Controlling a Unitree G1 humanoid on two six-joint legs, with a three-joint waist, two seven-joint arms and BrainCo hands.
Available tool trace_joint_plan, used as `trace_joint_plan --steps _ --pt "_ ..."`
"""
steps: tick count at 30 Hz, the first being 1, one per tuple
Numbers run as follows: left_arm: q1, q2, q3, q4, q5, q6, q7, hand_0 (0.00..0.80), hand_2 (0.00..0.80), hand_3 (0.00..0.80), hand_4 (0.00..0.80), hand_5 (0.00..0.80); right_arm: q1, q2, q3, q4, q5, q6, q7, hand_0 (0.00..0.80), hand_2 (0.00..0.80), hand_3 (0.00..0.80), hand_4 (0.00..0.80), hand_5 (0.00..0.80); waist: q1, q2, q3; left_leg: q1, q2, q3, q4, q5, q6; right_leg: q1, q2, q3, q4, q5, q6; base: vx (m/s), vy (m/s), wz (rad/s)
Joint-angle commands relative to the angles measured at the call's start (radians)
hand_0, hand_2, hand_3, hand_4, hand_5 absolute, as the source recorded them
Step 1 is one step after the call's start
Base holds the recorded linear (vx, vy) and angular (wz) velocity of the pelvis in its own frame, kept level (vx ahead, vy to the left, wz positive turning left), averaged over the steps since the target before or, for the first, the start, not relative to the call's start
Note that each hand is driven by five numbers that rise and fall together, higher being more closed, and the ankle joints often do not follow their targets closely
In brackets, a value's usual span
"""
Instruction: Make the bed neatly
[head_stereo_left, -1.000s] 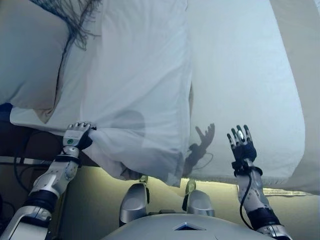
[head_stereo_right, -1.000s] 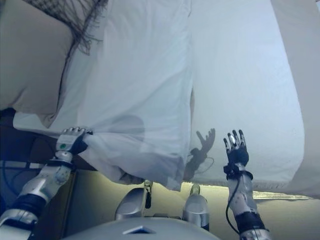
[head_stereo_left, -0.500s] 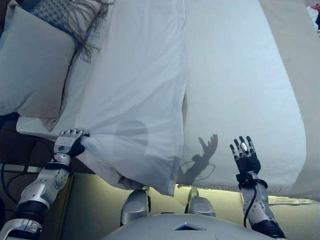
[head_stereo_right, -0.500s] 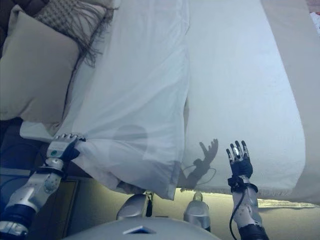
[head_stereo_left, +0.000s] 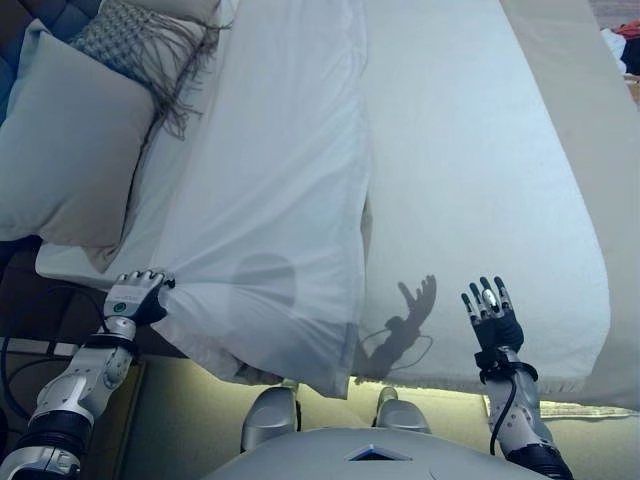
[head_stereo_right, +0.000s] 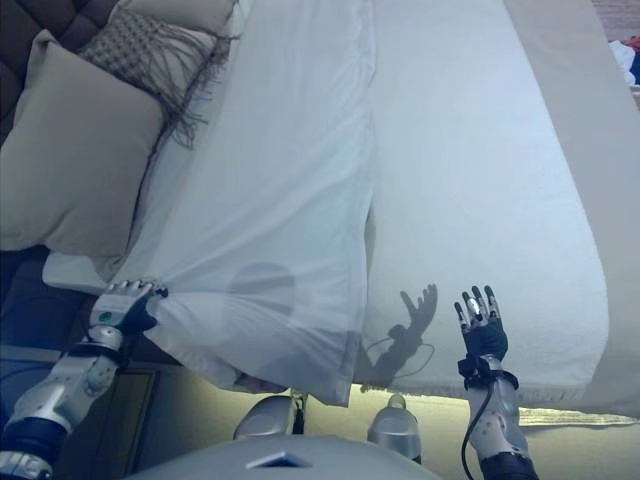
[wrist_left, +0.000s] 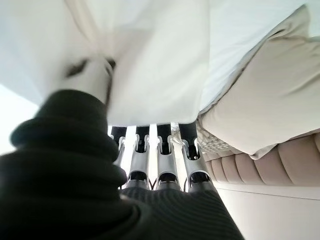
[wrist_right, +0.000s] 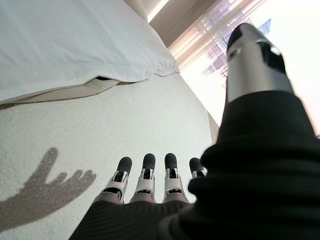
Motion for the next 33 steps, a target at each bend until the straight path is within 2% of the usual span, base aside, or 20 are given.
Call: trace_joint_plan --steps 1,25,29,33 --pt "0.127 0.095 0.117 0.082 0.018 0.090 0.003 0.000 0.000 0.000 0.000 0.000 0.002 -0.013 -0.058 -0.038 -0.019 -0.007 0.011 0.000 0.000 0.000 0.000 0.000 0.075 -0.005 -0.031 0.004 0.014 -0.027 0.041 -0.044 0.011 -0.075 -0.065 0.008 0.041 0.073 0.043 0.000 0.000 0.00" --pt "0.147 0.045 0.124 0.091 -0.023 0.046 0.027 0.000 0.000 0.000 0.000 0.000 -0.010 -0.002 -0.055 -0.046 -0.025 -0.003 0.000 0.000 0.000 0.000 0.000 0.000 0.097 -0.008 -0.054 0.017 0.026 -0.049 0.025 -0.031 -0.004 -0.044 -0.053 -0.018 0.028 0.060 0.028 -0.002 -0.004 0.03" --pt "0.145 0.037 0.144 0.049 -0.136 -0.008 0.025 0.000 0.000 0.000 0.000 0.000 -0.006 0.000 -0.051 -0.058 -0.025 0.003 -0.005 0.000 0.000 0.000 0.000 0.000 0.097 -0.009 -0.057 0.021 0.028 -0.043 0.016 -0.028 -0.005 -0.042 -0.049 -0.015 0.021 0.062 0.026 -0.006 -0.004 0.05" --pt "0.128 0.002 0.164 -0.002 -0.323 -0.060 -0.011 0.000 0.000 0.000 0.000 0.000 0.000 0.012 -0.043 -0.057 -0.031 0.001 -0.001 0.000 0.000 0.000 0.000 0.000 0.098 -0.018 -0.063 0.026 0.032 -0.035 0.007 -0.026 -0.005 -0.037 -0.043 -0.014 0.009 0.064 0.025 -0.017 -0.028 0.00"
